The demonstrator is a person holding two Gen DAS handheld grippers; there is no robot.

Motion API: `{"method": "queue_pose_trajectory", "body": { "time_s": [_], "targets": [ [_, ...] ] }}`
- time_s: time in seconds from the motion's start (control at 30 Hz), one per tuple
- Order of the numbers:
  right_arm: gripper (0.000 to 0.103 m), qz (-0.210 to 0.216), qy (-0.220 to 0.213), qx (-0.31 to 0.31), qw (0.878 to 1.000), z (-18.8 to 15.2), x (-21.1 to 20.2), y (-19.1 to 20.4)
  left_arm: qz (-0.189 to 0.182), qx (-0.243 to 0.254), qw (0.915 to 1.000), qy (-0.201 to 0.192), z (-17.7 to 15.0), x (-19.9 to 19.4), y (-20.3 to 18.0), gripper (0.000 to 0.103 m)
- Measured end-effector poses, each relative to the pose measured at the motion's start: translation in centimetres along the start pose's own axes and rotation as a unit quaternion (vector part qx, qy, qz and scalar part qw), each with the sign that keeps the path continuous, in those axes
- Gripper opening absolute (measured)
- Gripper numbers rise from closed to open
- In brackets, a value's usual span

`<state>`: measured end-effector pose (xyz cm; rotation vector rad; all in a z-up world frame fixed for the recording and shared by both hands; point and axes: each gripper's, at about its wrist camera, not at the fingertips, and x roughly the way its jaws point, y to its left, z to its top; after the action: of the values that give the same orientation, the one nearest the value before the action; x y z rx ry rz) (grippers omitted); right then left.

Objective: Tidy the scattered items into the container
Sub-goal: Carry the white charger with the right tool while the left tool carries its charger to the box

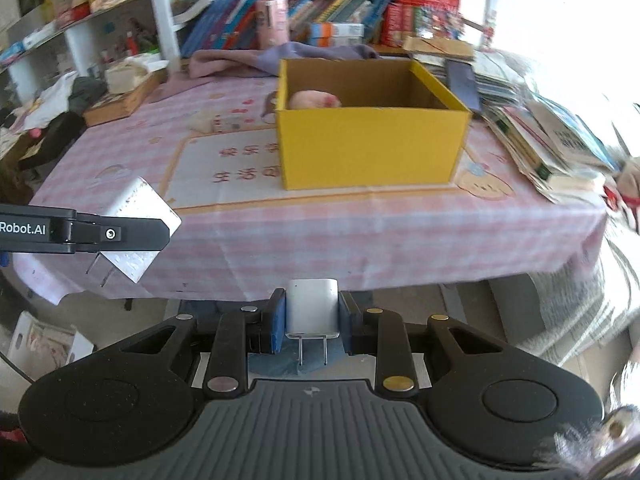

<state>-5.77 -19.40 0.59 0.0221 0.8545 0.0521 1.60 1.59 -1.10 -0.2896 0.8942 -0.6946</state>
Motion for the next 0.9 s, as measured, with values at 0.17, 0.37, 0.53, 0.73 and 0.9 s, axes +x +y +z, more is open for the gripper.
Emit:
{"method": "queue_pose_trajectory", "body": {
  "time_s": [0.17, 0.37, 0.53, 0.73, 0.9],
  "targets": [
    [0.025, -0.018, 0.004, 0.041, 0.999, -0.6, -0.4, -2.4, -0.021, 0.029, 0.9991, 0.021, 0.4, 1.7, -1.9, 0.025],
    [0.025, -0.035, 0.009, 0.069, 0.997, -1.2, -0.6, -4.3, -0.039, 0.053, 0.9972, 0.035, 1.0, 3.5, -3.5, 0.025],
    [0.025, -0.035, 0.010, 0.083, 0.996, -0.7, -0.1, -5.5, -0.046, 0.076, 0.9954, 0.035, 1.9, 4.4, -4.7, 0.025],
    [0.025, -0.021, 0.018, 0.090, 0.996, 0.2, 1.5, -6.7, -0.043, 0.074, 0.9957, 0.034, 2.6, 5.6, -4.7, 0.025],
    [0.025, -0.008, 0.020, 0.084, 0.996, 1.5, 3.1, -7.5, -0.034, 0.071, 0.9966, 0.026, 3.7, 6.4, -4.2, 0.025]
  ]
}}
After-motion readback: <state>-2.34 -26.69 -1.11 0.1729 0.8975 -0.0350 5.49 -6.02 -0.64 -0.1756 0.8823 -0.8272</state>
